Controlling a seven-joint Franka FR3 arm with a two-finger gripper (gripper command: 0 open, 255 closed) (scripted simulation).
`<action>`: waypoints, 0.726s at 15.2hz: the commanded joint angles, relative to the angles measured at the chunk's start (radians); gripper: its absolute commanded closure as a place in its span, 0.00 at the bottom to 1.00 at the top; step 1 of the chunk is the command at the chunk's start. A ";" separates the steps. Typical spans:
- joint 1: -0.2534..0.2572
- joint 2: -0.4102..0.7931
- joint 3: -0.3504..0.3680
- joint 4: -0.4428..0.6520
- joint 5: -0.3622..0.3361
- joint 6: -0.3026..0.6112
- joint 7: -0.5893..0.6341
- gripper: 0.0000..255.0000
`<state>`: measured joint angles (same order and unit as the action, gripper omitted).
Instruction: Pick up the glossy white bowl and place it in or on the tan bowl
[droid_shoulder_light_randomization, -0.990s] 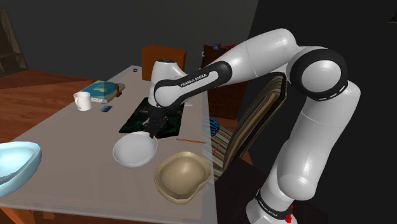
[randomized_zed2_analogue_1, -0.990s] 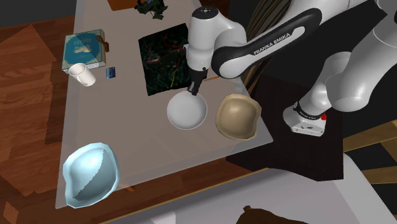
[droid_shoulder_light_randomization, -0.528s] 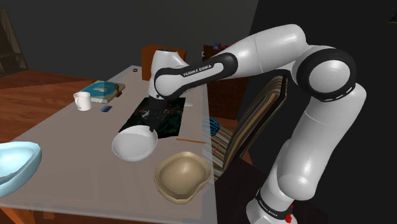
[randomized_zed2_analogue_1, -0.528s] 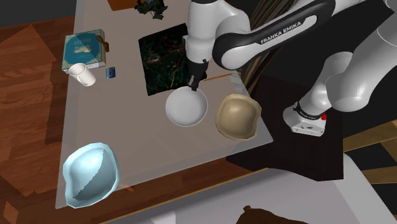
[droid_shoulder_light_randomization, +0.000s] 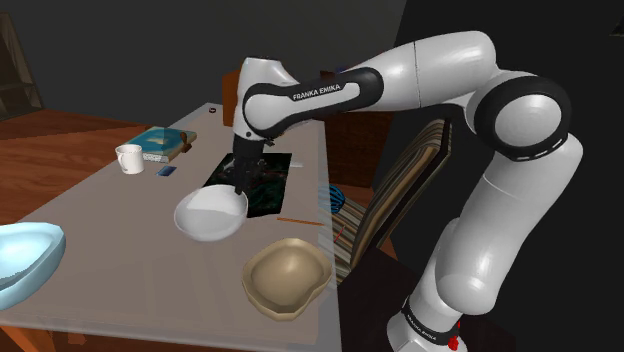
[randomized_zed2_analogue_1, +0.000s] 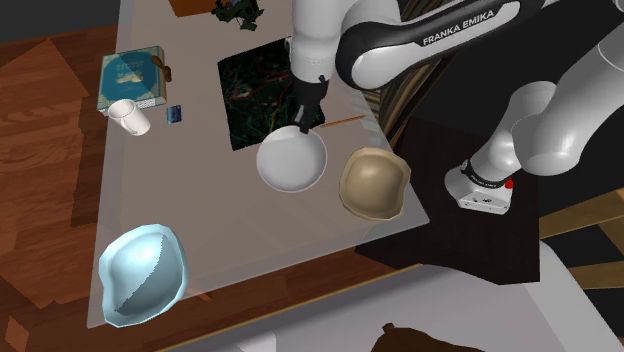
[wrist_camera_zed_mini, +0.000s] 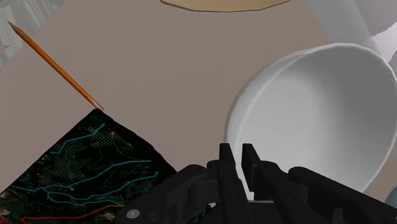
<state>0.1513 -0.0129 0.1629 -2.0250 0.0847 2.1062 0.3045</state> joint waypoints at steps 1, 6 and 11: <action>0.000 -0.009 0.000 0.018 0.000 -0.026 0.001 1.00; -0.003 -0.098 -0.004 -0.036 0.015 -0.062 -0.009 1.00; -0.001 -0.303 -0.018 -0.210 0.046 -0.094 -0.034 1.00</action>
<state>0.1494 -0.2662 0.1479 -2.1908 0.1233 2.0181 0.2756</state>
